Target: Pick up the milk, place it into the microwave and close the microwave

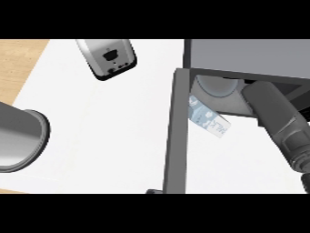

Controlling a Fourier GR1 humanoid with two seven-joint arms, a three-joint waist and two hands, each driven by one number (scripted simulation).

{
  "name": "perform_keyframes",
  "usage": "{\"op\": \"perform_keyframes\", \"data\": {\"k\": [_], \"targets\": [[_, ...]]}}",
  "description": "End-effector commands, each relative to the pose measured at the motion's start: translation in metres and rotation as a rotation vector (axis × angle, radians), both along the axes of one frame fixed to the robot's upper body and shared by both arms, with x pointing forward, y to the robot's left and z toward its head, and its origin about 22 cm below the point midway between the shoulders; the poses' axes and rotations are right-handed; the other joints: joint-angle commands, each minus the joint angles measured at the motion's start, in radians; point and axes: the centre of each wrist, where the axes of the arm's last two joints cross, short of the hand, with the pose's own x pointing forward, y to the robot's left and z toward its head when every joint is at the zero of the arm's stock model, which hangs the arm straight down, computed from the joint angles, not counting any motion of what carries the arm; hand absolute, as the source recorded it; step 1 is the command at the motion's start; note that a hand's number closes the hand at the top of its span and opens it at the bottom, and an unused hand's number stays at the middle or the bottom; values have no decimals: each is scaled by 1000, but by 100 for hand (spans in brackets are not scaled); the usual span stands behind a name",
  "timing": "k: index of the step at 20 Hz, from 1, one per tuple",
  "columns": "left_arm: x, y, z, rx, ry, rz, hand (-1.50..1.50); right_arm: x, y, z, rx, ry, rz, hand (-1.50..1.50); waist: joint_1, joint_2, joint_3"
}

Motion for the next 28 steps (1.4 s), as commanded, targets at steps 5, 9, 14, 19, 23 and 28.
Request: {"op": "perform_keyframes", "data": {"k": [5,9,14,19,23,28], "targets": [[12,-2,-14,-12,49,-83,-150,-2,3,-3,81,27,151,-150,-3,-3,-9],[29,-7,-18,-10,50,-160,-150,5,14,9,188,33,215,-150,-15,-5,-10],[35,-15,-29,-30,77,-229,-150,-1,20,-5,348,25,288,-150,-32,-18,-11],[42,-27,-26,-27,72,-268,-150,-17,26,-35,499,39,358,-150,-50,-30,-11],[52,-51,-25,-24,79,-303,-150,-29,9,-53,590,52,384,-150,-73,-38,-12],[53,-59,-29,-47,84,-353,150,-49,26,-84,747,104,464,-150,-86,-48,-13]]}}
